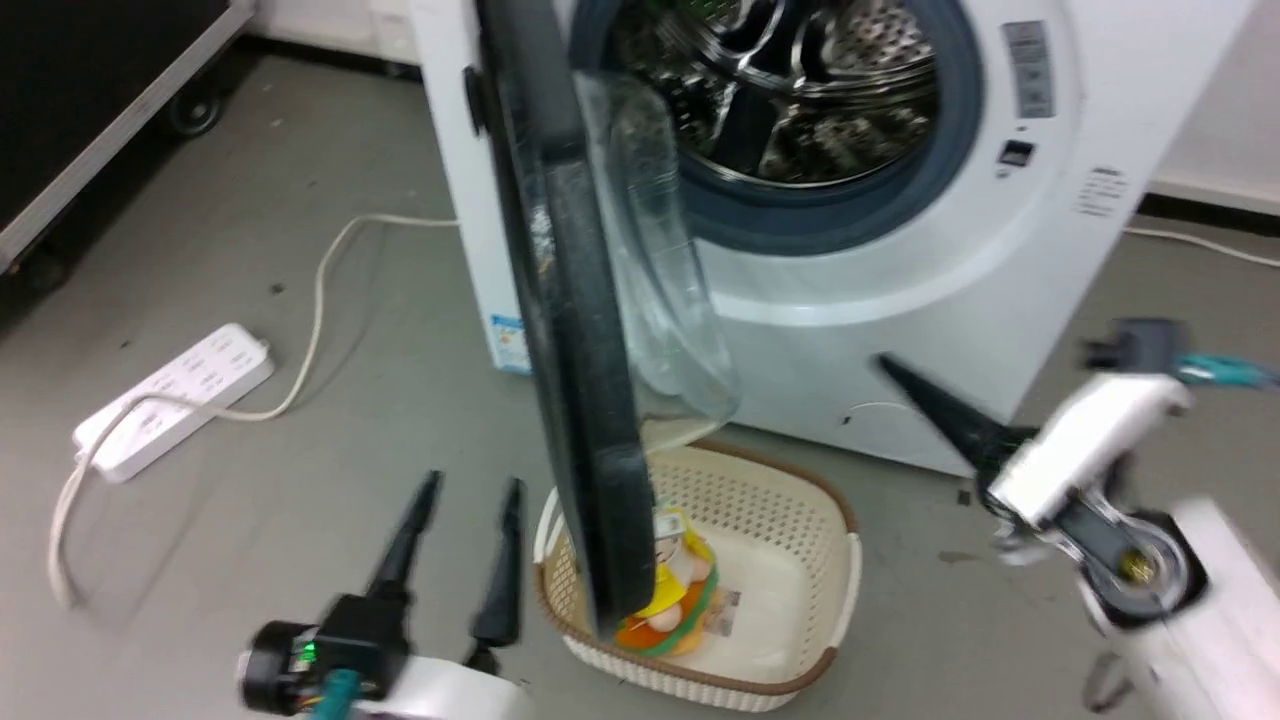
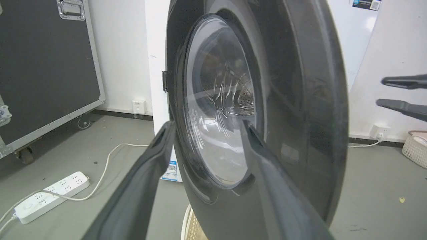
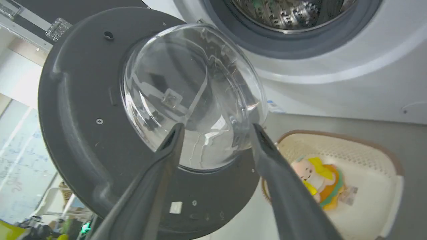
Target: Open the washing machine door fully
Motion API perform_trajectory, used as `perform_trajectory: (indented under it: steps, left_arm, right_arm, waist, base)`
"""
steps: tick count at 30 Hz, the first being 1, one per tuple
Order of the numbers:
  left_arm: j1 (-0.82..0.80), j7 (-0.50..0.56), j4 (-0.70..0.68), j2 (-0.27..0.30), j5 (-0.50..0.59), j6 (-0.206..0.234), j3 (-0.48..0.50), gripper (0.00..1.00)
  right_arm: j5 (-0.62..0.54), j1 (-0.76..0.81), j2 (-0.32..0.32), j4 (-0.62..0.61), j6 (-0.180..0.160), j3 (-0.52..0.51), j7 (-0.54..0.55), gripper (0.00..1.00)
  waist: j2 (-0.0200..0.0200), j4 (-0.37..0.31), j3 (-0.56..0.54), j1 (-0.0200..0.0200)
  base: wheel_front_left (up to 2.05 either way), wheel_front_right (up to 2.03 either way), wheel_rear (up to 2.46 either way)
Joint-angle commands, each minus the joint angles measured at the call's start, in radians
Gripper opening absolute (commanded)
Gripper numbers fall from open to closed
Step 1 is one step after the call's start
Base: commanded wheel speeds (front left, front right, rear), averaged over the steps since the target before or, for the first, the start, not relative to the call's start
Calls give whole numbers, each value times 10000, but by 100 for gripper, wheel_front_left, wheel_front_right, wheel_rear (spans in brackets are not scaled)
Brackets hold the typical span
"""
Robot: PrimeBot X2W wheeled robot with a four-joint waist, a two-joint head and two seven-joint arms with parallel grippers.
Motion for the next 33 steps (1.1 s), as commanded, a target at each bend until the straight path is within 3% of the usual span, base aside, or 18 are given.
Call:
perform_trajectory:
  steps: [1, 6, 10, 12, 13, 17, 21, 24, 33]
  left_arm:
    - [-25, -55, -79, 16, -165, 36, 141, 100]
    - [222, -55, -312, 16, -286, -44, 835, 100]
    - [447, -55, -306, 16, -184, -245, 1076, 100]
    - [502, -55, -244, 16, -184, -342, 1229, 100]
    - [637, -55, -230, 16, -217, -397, 1340, 100]
    - [786, -55, -109, 16, -210, -493, 1399, 100]
    - [824, -55, -46, 16, -162, -588, 1414, 100]
    - [850, -55, -66, 16, -197, -627, 1455, 100]
    - [979, -55, 124, 16, -214, -807, 1378, 100]
  right_arm:
    - [-575, 289, -242, -243, 12, 19, -552, 100]
    - [-3843, 1253, -1191, -1315, 12, 297, -3984, 100]
    - [-6224, 1860, -1427, -1521, 12, -317, -5880, 100]
    - [-7301, 2282, -1238, -1712, 12, -870, -6163, 100]
    - [-8847, 3085, -744, -2308, 12, -1707, -6300, 100]
    - [-10595, 4190, 262, -3280, 12, -2850, -6330, 100]
    - [-11896, 5182, 1509, -4086, 12, -3802, -6333, 100]
    - [-12378, 5717, 2076, -4336, 12, -4112, -6334, 100]
    - [-12570, 6233, 2379, -4119, 12, -3962, -6335, 100]
  waist:
    - [0, -327, -288, 0]
    - [0, -959, -590, 0]
    - [0, -1405, -663, 0]
    - [0, -1565, -663, 0]
    - [0, -1777, -653, 0]
    - [0, -2014, -600, 0]
    - [0, -2099, -546, 0]
    - [0, -2124, -509, 0]
    - [0, -2096, -520, 0]
  base:
    - [0, 0, 0]
    - [0, 0, 0]
    - [0, 0, 0]
    - [0, 0, 0]
    - [0, 0, 0]
    - [0, 0, 0]
    - [0, 0, 0]
    - [0, 0, 0]
    - [0, 0, 0]
